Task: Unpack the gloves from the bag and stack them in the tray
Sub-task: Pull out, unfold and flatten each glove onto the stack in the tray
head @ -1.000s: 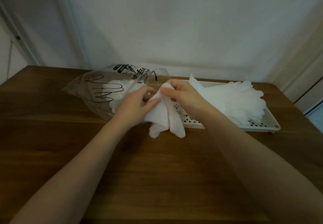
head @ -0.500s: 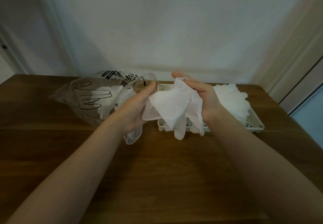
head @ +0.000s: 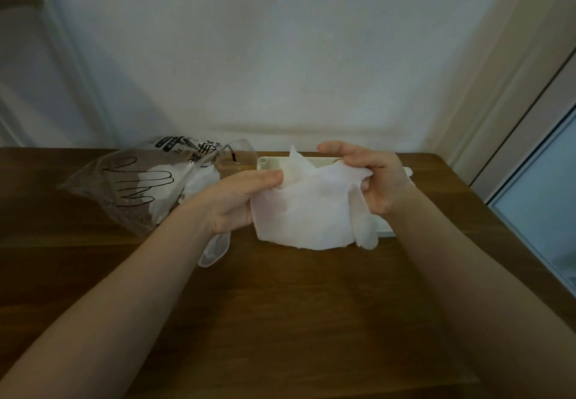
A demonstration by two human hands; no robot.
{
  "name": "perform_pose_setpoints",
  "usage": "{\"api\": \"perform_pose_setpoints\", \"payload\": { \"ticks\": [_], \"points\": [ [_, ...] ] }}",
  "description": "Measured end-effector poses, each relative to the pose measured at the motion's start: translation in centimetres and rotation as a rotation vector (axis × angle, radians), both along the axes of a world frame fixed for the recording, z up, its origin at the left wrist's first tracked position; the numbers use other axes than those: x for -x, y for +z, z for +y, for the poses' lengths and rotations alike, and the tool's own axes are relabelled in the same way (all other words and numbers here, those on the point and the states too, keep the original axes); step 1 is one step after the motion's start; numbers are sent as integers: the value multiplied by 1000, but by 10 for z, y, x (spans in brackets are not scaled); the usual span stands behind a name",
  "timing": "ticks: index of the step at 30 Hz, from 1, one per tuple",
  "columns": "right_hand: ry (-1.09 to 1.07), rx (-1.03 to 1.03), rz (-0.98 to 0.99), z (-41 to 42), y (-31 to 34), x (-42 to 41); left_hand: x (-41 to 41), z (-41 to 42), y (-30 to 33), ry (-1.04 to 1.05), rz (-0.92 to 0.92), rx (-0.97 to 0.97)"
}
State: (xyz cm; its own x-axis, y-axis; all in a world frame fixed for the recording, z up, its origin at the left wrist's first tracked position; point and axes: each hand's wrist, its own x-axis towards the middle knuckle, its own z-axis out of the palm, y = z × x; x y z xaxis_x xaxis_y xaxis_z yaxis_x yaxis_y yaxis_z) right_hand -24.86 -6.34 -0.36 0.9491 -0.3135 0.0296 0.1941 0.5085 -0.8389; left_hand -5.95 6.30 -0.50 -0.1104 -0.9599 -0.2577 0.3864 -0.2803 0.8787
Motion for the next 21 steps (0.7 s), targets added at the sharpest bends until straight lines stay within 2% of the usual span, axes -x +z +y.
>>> {"api": "perform_pose_setpoints", "payload": {
  "ticks": [4,7,9,11,13,14,16,18,21],
  "points": [
    [-148,88,109,-7,4,16,1,-6,3,171,21,91],
    [-347,384,416,-6,7,24,3,-14,7,342,24,142],
    [-423,478,527,-8,7,27,6,-19,9,430,10,194],
    [-450,552,601,-12,8,33,14,-24,11,482,-79,226],
    [-472,657,692,-14,9,36,19,-28,10,534,-253,250],
    [-473,648,692,-14,9,37,21,-30,9,563,-327,267],
    [-469,506,576,-13,8,37,23,-33,10,587,-387,299],
    [-488,319,425,-12,7,37,27,-35,12,532,-378,306],
    [-589,227,422,-13,7,38,35,-37,13,456,-289,315]
  ]
}}
